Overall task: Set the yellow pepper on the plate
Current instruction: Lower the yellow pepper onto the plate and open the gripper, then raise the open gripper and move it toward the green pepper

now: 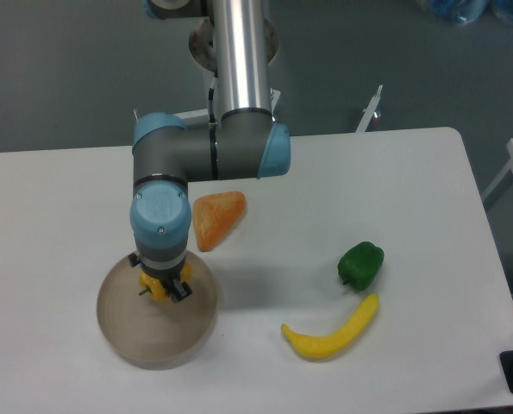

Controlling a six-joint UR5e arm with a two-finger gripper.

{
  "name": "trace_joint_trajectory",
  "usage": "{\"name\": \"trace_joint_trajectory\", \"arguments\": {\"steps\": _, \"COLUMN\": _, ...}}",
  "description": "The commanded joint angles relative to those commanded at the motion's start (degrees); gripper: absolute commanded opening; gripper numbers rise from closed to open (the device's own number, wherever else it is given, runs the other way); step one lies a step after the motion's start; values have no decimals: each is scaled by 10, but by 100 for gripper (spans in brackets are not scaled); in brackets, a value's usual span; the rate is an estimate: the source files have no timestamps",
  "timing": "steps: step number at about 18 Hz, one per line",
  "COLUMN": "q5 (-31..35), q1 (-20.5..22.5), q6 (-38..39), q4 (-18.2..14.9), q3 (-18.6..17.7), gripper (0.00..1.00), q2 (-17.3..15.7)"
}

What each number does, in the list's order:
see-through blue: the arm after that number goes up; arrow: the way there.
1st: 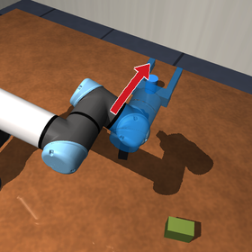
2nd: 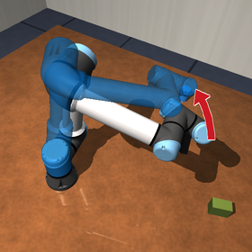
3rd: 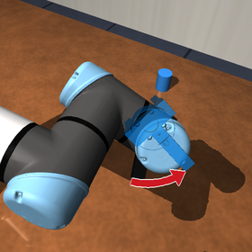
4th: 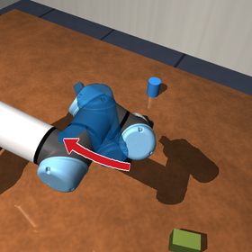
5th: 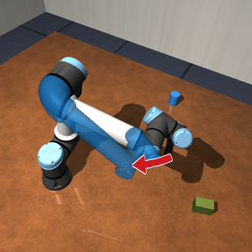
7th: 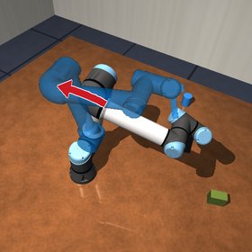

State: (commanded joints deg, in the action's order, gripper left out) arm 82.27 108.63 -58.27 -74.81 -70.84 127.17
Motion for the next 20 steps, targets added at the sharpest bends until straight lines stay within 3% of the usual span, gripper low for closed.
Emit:
{"name": "trace_joint_trajectory", "arguments": {"steps": 1, "q5": 0, "q1": -1, "q6": 0, "q4": 12, "q3": -1, "gripper": 67, "q2": 2}}
{"name": "trace_joint_trajectory", "arguments": {"steps": 2, "q5": 0, "q1": -3, "q6": 1, "q4": 23, "q3": -1, "gripper": 86, "q2": 4}}
{"name": "trace_joint_trajectory", "arguments": {"steps": 3, "q5": 0, "q1": -4, "q6": 1, "q4": 33, "q3": -1, "gripper": 100, "q2": 6}}
{"name": "trace_joint_trajectory", "arguments": {"steps": 13, "q5": 8, "q1": 3, "q6": -5, "q4": 45, "q3": -1, "gripper": 100, "q2": -17}}
{"name": "trace_joint_trajectory", "arguments": {"steps": 20, "q5": 26, "q1": 67, "q6": -33, "q4": 38, "q3": -5, "gripper": 100, "q2": -69}}
